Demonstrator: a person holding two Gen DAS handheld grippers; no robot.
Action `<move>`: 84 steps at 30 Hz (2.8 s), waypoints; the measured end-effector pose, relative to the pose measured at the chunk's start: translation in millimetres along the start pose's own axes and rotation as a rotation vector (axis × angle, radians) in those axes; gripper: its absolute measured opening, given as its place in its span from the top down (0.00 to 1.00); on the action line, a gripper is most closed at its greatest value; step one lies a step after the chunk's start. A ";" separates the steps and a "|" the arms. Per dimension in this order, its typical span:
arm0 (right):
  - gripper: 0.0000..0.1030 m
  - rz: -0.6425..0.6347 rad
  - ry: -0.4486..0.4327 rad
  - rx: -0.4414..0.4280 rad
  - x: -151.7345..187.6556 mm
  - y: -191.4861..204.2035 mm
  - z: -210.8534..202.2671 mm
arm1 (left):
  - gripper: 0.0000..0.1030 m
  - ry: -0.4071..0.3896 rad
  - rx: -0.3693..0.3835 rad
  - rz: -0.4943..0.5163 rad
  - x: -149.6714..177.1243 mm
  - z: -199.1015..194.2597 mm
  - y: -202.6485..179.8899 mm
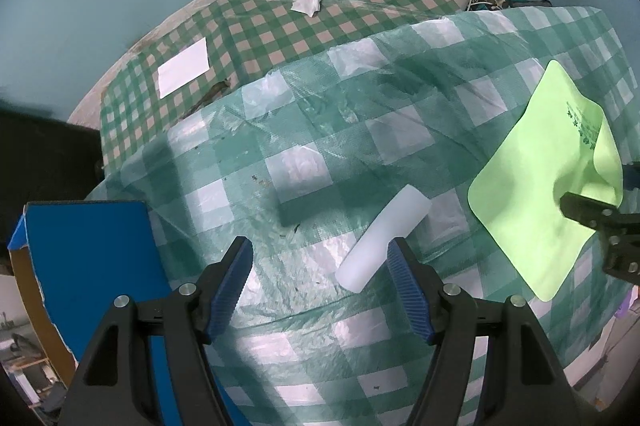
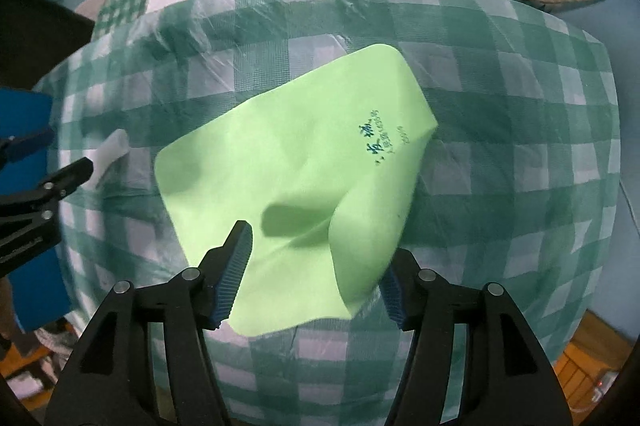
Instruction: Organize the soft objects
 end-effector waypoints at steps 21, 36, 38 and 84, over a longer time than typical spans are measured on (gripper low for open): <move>0.87 -0.036 0.022 0.120 -5.5 20.5 3.7 | 0.30 0.007 0.010 0.010 -5.7 9.0 -4.5; 0.95 0.031 -0.010 -0.023 12.6 1.2 -18.9 | 0.28 0.008 0.014 0.023 -7.4 11.3 -7.6; 0.95 0.037 -0.023 -0.039 13.2 -0.2 -24.3 | 0.28 0.012 0.003 0.034 -8.6 12.0 -9.6; 0.95 -0.031 -0.123 -0.141 30.2 29.0 -84.8 | 0.87 -0.056 0.186 0.009 18.1 -23.6 4.4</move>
Point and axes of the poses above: each gripper's, at about its wrist camera, not at the fingertips, and z roughly the way its jaws point, y to its left, x to its underside, the point moved 2 cm from there along z, roughly the way its jaws point, and after that the axes turned 2 degrees about y, right-handed, at the moved point
